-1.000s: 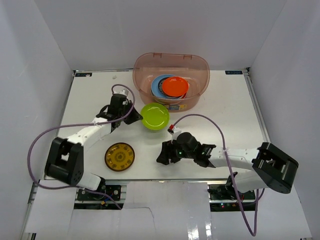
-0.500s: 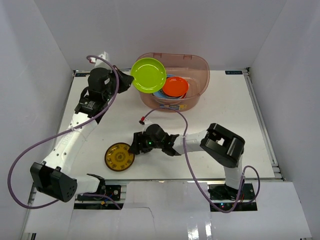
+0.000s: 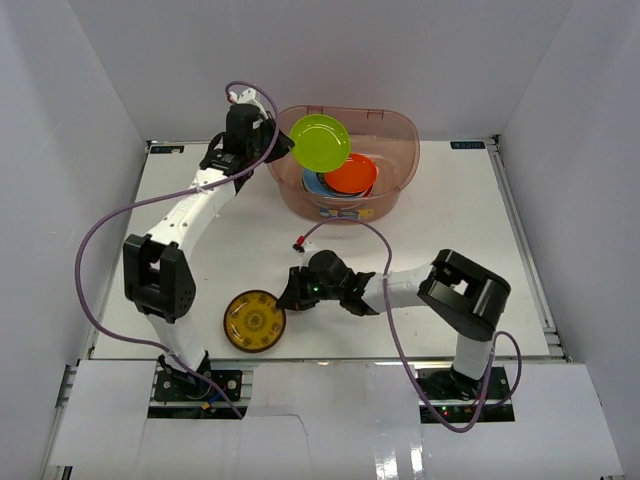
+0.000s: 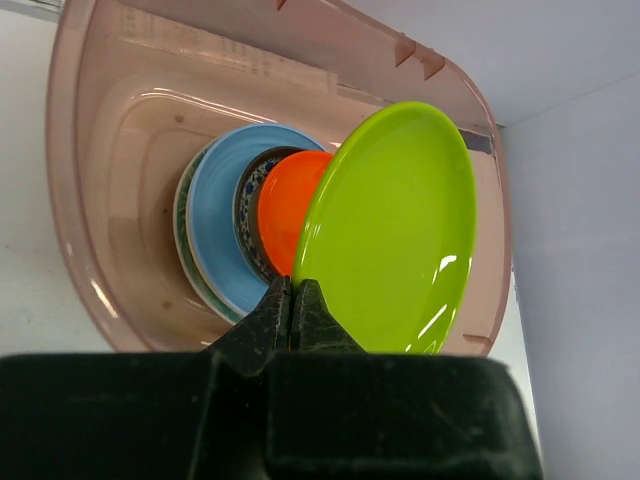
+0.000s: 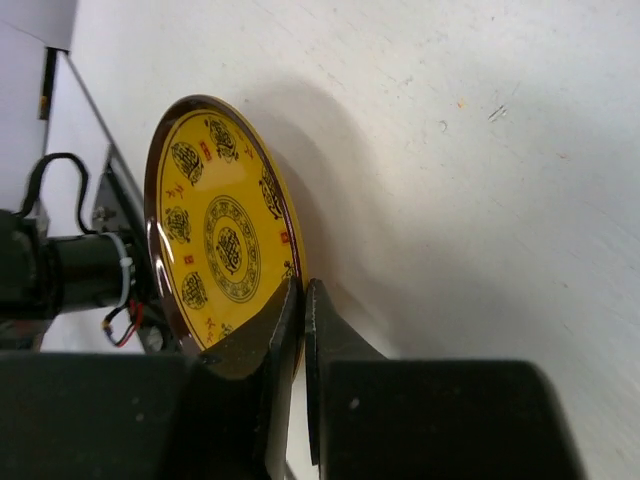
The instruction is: Place the plates into the plastic bin on the countertop
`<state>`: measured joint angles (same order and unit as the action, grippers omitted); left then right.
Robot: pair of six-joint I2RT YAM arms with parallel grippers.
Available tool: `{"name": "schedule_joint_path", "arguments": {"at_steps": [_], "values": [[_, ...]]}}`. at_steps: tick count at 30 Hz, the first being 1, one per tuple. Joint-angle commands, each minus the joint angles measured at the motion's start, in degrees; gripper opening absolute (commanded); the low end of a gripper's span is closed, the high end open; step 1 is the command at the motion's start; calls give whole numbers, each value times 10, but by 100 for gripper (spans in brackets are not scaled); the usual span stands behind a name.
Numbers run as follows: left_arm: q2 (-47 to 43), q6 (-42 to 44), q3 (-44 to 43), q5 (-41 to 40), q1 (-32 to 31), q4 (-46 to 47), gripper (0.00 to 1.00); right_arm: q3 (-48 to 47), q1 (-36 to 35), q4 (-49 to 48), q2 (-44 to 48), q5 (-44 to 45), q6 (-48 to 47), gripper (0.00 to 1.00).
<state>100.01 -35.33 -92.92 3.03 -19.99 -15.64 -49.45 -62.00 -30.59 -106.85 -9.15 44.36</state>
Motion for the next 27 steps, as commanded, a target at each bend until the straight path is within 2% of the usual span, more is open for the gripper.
{"name": "schedule_joint_path", "arguments": {"at_steps": [1, 3, 6, 9, 13, 14, 15, 17, 18, 21, 22, 24, 26, 27], "values": [[28, -2, -68, 19, 2, 12, 0, 29, 23, -26, 79, -31, -22, 8], [78, -2, -119, 25, 2, -3, 0, 55, 32, -28, 115, -44, -16, 8], [142, 3, -167, 35, 2, -18, 0, 102, 68, -5, 216, -58, -24, 8], [204, 0, -232, 49, 2, -33, 0, 104, 141, 82, 343, -63, -65, 8], [252, -5, -293, 70, 3, -41, 0, 74, 275, 173, 415, -58, -118, 8], [258, -1, -299, 73, 3, -42, 3, 67, 302, 178, 422, -62, -121, 8], [259, 1, -302, 80, 3, -43, 18, 53, 351, 179, 422, -82, -118, 8], [254, 5, -304, 86, 3, -42, 37, 30, 390, 178, 409, -90, -118, 8], [250, 10, -304, 87, 3, -42, 54, 16, 404, 174, 388, -91, -118, 8], [218, 30, -296, 84, 4, -42, 78, -51, 455, 162, 330, -100, -116, 8], [193, 36, -290, 76, 4, -42, 92, -88, 476, 160, 314, -107, -111, 8], [162, 54, -261, 65, 6, -41, 97, -121, 499, 154, 267, -112, -106, 8], [102, 62, -230, 37, 7, -41, 98, -179, 504, 163, 232, -85, -113, 8], [82, 68, -190, 31, 6, -35, 98, -204, 506, 174, 187, -84, -117, 8]]}}
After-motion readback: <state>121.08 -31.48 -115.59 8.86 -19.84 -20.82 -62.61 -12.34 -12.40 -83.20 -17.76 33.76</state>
